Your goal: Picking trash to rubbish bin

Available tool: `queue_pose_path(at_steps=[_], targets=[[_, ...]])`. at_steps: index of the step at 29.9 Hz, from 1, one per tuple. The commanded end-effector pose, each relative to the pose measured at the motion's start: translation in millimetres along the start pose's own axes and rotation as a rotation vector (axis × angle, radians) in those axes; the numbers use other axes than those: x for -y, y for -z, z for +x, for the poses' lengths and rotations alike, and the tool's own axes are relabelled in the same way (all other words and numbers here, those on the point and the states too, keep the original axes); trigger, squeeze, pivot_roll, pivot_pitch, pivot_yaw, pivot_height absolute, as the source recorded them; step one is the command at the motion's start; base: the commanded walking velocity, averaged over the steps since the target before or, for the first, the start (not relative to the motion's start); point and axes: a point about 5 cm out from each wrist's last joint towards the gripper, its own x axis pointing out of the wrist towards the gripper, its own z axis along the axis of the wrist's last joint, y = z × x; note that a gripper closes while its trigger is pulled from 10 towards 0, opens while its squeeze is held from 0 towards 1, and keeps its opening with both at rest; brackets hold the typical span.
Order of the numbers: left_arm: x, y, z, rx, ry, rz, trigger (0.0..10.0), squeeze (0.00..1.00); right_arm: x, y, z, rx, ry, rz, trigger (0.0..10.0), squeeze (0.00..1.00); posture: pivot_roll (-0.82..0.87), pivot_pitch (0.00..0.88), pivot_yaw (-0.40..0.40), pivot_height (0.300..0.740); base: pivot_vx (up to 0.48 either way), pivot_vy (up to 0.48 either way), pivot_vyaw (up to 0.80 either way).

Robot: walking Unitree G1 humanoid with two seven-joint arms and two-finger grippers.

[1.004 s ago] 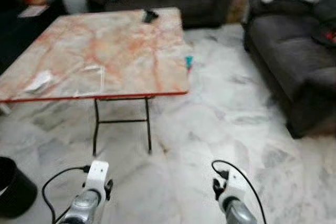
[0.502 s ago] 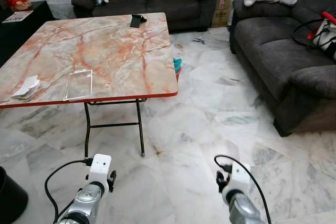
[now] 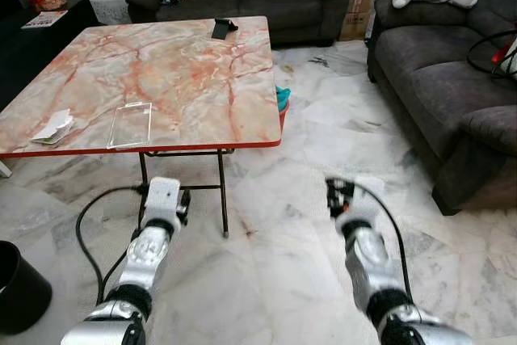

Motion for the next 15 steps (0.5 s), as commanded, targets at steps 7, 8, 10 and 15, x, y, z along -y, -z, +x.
queue_pose_path(at_steps=[7,8,10,15], targets=[[3.5,-43.0,14.1,0.206,-0.036,-0.013,10.0,0.0,-23.2,-47.9,18.5,0.206,-0.083,0.0,10.0,0.0,0.13,0.0,0.014,0.74,0.0,0.0,0.0],[4.0,-45.9,14.6,0.22,-0.036,-0.014,10.0,0.0,-25.4,-50.3,19.2,0.215,-0.091,-0.002,10.0,0.0,0.13,0.0,0.014,0.74,0.0,0.0,0.0],[4.3,-48.1,14.9,0.231,-0.038,-0.017,10.0,0.0,-27.2,-52.1,19.6,0.222,-0.097,-0.003,10.0,0.0,0.13,0.0,0.014,0.74,0.0,0.0,0.0],[5.7,-61.6,16.7,0.289,-0.044,-0.019,10.0,0.0,-38.2,-58.0,20.4,0.248,-0.13,0.005,10.0,0.0,0.15,0.0,-0.004,0.74,0.0,0.0,0.0]])
